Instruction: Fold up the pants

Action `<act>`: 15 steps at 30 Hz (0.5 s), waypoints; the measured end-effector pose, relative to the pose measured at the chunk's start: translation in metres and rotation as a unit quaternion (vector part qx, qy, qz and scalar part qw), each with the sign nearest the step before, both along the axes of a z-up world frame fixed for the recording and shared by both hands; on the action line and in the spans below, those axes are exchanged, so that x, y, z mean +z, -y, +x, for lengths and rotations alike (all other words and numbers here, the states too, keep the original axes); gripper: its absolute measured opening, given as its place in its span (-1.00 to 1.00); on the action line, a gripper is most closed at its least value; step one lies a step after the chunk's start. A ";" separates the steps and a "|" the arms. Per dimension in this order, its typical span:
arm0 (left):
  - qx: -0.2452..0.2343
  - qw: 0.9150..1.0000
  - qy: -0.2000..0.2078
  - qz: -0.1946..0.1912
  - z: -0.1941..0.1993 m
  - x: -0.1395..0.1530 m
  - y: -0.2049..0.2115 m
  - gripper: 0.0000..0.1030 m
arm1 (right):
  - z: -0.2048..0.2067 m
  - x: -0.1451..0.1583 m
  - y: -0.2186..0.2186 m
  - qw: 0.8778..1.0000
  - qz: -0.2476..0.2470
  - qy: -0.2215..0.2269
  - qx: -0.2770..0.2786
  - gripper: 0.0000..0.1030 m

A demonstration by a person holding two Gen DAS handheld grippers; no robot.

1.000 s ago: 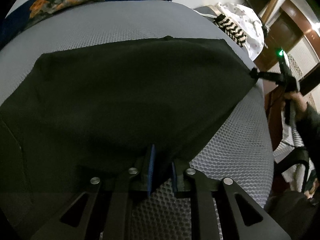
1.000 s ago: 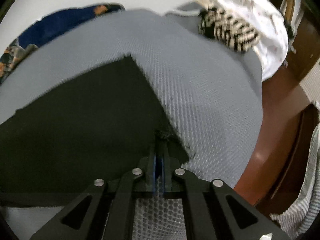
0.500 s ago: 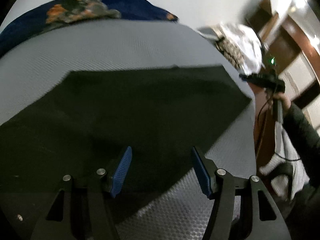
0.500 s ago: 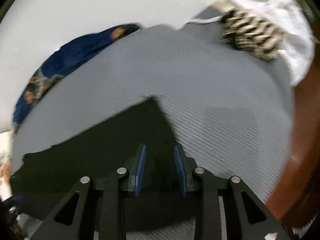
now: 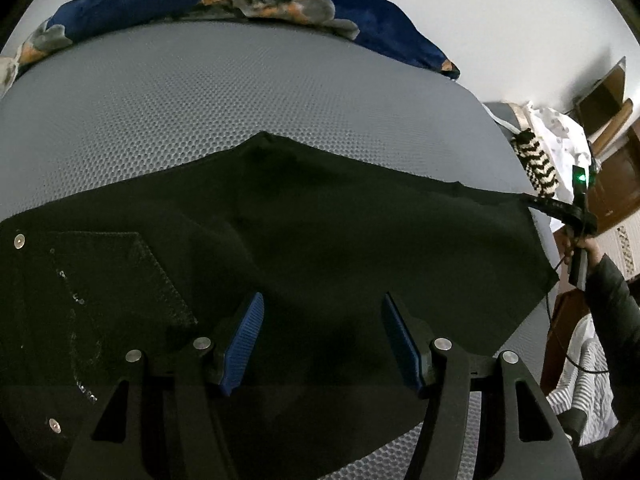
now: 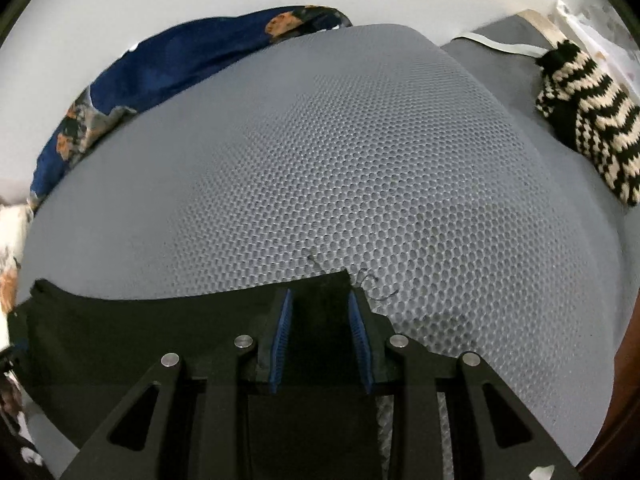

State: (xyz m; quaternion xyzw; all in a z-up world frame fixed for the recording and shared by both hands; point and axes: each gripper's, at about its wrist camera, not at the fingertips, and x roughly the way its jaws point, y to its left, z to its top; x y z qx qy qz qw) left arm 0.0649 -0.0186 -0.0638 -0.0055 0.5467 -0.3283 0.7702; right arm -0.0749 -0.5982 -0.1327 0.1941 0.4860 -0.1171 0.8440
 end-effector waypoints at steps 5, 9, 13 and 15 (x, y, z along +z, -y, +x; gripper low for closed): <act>0.003 1.000 -0.005 0.006 0.004 -0.003 0.005 0.20 | -0.001 -0.003 0.003 1.000 -0.001 0.008 0.029 -0.44; 0.009 1.000 -0.012 0.016 0.008 -0.008 0.007 0.20 | -0.004 -0.001 0.000 0.998 -0.011 0.016 0.059 -0.44; 0.012 1.000 -0.019 0.022 0.009 -0.013 0.007 0.20 | -0.006 -0.001 -0.013 0.996 -0.035 0.014 0.084 -0.44; 0.015 0.999 -0.025 0.027 0.010 -0.016 0.007 0.20 | -0.006 0.000 -0.016 0.994 -0.038 0.016 0.097 -0.38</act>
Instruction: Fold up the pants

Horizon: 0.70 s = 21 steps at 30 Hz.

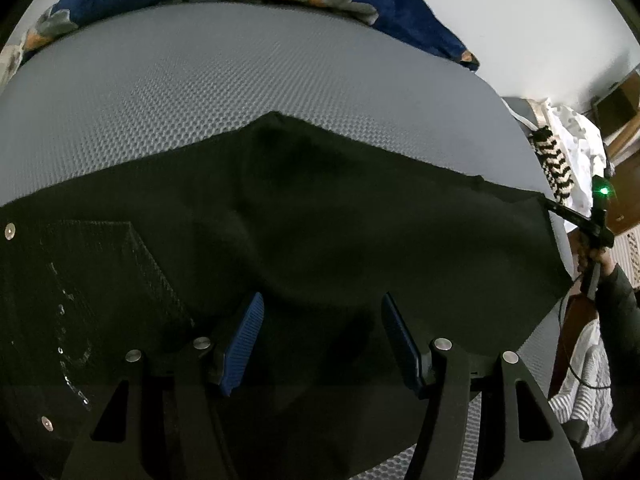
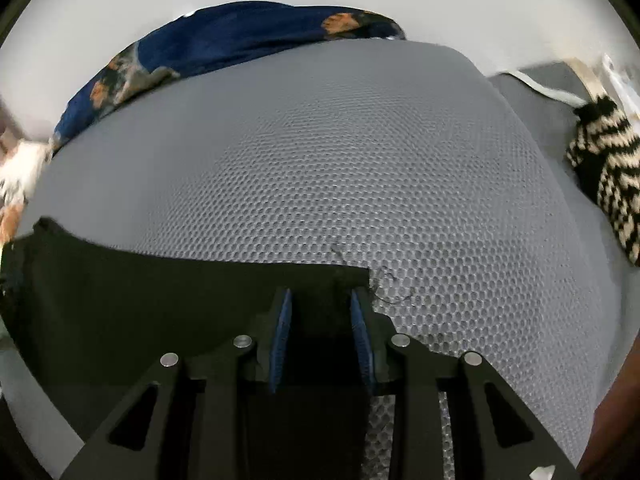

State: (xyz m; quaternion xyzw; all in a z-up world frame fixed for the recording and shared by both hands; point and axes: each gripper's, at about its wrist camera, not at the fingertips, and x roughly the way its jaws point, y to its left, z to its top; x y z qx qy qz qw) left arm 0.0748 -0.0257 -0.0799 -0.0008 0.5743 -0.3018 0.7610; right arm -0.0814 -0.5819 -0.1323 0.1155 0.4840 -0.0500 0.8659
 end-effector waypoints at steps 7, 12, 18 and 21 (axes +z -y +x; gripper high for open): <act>0.002 1.000 -0.001 0.007 -0.002 -0.002 0.002 0.21 | 0.001 0.005 -0.009 0.999 -0.039 0.000 0.023 -0.40; 0.001 1.000 -0.002 0.008 -0.001 -0.003 0.003 0.25 | 0.000 0.013 -0.021 0.997 -0.069 0.003 0.037 -0.40; -0.001 1.000 0.001 0.006 -0.002 -0.004 0.005 0.30 | 0.002 0.017 -0.025 0.997 -0.043 -0.001 0.062 -0.40; -0.003 1.000 0.005 0.007 -0.003 -0.004 0.006 0.33 | 0.005 0.015 -0.019 0.997 -0.043 -0.010 0.059 -0.40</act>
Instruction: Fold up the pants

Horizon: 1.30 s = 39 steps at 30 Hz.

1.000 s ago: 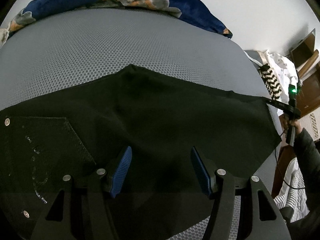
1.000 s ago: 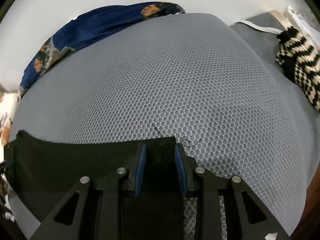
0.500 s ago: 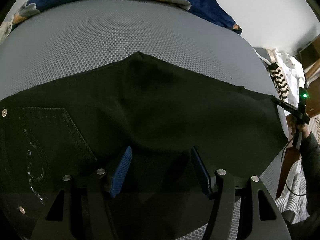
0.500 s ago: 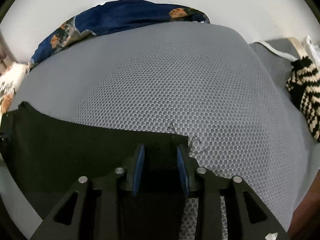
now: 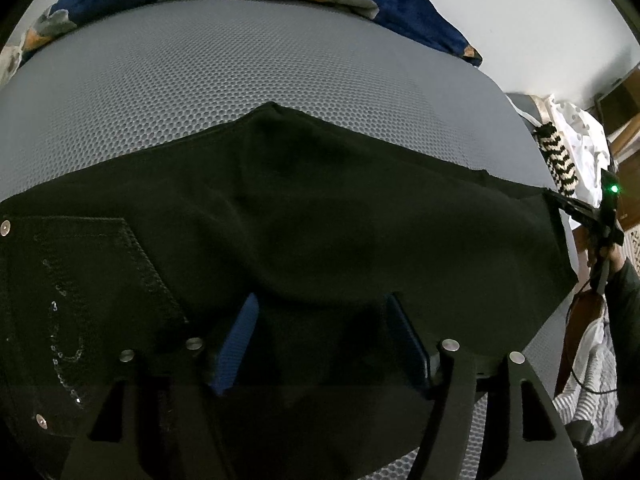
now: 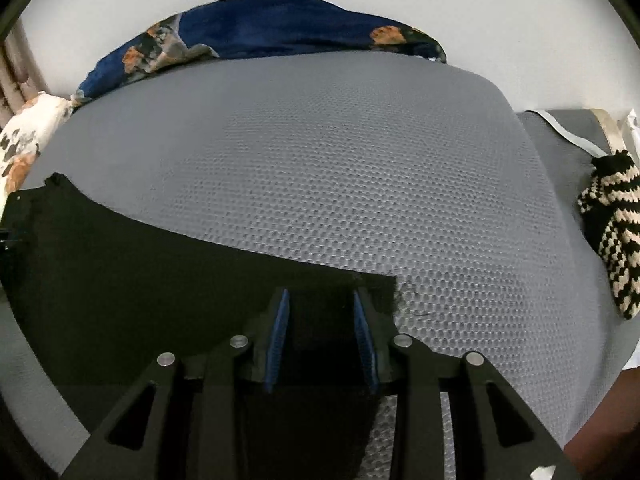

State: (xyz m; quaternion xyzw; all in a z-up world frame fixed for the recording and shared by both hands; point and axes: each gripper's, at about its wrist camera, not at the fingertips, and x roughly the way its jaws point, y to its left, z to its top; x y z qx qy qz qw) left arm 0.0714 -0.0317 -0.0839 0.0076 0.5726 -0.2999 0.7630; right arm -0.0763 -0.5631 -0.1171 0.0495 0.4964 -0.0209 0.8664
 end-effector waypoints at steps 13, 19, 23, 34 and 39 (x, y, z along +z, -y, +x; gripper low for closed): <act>-0.004 1.000 0.006 0.004 -0.003 0.000 0.003 0.44 | 0.001 -0.011 0.023 0.992 0.127 0.000 -0.014 -0.47; 0.002 1.000 0.005 0.002 -0.005 0.001 0.003 0.44 | 0.007 -0.013 0.031 0.985 0.150 0.023 -0.081 -0.92; 0.017 1.000 0.001 -0.008 -0.004 0.003 0.000 0.44 | -0.006 -0.001 0.014 0.985 0.096 0.051 -0.137 -0.96; 0.025 0.999 0.039 -0.022 -0.002 0.017 -0.015 0.44 | 0.000 0.019 -0.004 0.970 -0.018 0.074 -0.230 -0.98; 0.032 0.999 0.029 -0.020 0.004 0.000 -0.028 0.44 | 0.010 -0.008 -0.002 0.967 -0.025 0.040 -0.250 -0.95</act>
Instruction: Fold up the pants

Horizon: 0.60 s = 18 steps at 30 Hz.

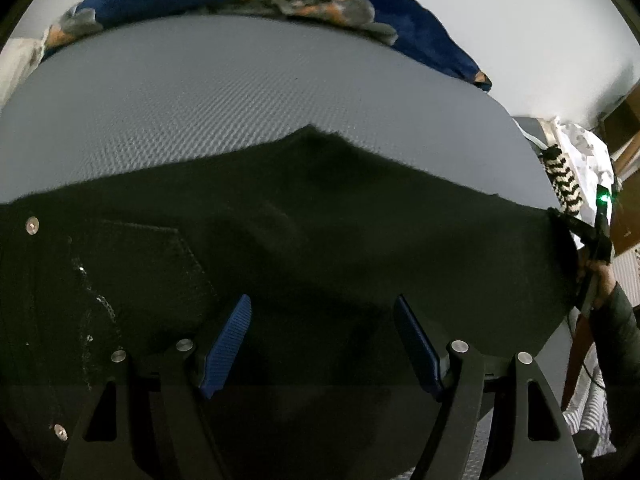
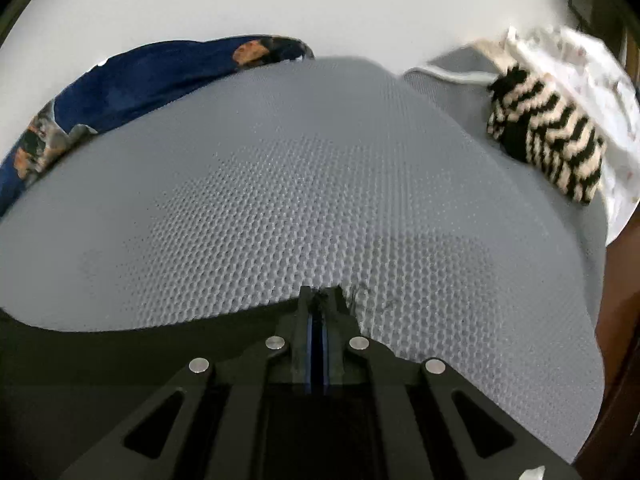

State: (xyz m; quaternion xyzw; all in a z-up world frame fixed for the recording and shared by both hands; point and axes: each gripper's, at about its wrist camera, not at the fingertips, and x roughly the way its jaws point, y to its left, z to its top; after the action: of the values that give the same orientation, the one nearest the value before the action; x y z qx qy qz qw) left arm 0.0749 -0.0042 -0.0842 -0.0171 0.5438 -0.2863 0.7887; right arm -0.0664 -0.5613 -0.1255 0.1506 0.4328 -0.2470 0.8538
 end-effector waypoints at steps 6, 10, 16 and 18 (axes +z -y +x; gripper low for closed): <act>-0.019 1.000 0.015 0.014 -0.002 0.003 0.007 0.44 | -0.005 0.012 0.008 0.999 0.039 -0.034 -0.017 -0.42; -0.014 0.999 0.028 -0.013 0.000 0.019 -0.008 0.44 | -0.025 0.037 -0.012 0.999 0.021 -0.042 -0.010 -0.41; 0.015 0.997 0.069 0.002 0.016 0.031 -0.039 0.44 | 0.015 0.069 -0.102 0.990 0.035 -0.021 0.137 -0.41; 0.029 0.997 0.075 0.007 0.020 0.031 -0.052 0.44 | 0.046 0.071 -0.148 0.976 0.066 -0.010 0.209 -0.41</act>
State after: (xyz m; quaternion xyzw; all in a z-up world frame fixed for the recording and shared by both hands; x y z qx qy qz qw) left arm 0.0948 0.0483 -0.0534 -0.0056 0.4843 -0.2595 0.8355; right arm -0.0201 -0.4135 -0.0547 0.1109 0.4789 -0.0357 0.8701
